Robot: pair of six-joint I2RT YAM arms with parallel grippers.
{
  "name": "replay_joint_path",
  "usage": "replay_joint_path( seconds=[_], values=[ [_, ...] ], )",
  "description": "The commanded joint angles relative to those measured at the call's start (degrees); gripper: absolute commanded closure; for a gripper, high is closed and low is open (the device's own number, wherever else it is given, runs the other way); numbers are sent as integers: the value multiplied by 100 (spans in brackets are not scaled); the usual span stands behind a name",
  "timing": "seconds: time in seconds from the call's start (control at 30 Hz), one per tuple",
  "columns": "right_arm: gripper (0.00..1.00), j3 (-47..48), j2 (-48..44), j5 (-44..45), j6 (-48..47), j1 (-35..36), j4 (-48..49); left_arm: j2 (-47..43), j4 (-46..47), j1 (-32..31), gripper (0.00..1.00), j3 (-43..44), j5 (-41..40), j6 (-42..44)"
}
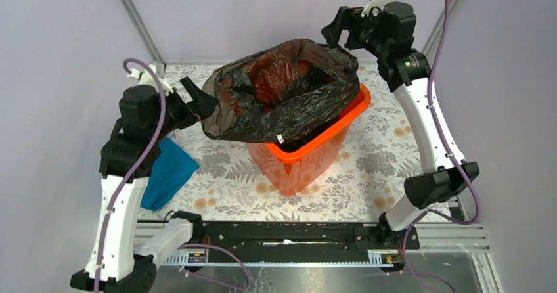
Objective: Put the trash bags into the trash bin
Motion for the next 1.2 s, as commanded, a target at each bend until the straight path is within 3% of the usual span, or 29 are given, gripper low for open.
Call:
replay_joint_path(
  seconds=[0.0, 0.2, 0.33, 0.4, 0.5, 0.57, 0.73, 0.9, 1.0, 1.17],
  values=[
    [0, 405, 434, -611, 494, -176, 130, 395, 471, 21, 3, 332, -159, 108],
    [1, 184, 631, -1199, 908, -477, 426, 815, 820, 145, 20, 396, -297, 133],
    [9, 223, 803, -1529, 879, -538, 345, 809, 954, 252, 33, 269, -325, 184],
    [12, 105, 830, -1689, 890, -550, 406, 740, 981, 263, 30, 196, -274, 167],
    [12, -181, 795, -1945, 982, -548, 631, 557, 903, 264, 13, 191, -164, 201],
    [16, -280, 816, -2093, 1037, -548, 700, 411, 781, 264, 10, 215, -318, 281],
    [39, -421, 899, -2271, 1151, -548, 815, 278, 480, 264, 7, 324, -749, 441],
    [77, -497, 904, -2324, 1240, -551, 906, 533, 311, 268, 16, 508, -1031, 539],
    [98, -531, 875, -2267, 1266, -551, 949, 700, 557, 296, 21, 483, -615, 511],
    [100, -532, 860, -2272, 1280, -548, 968, 987, 878, 342, 36, 357, -108, 356]
  ],
)
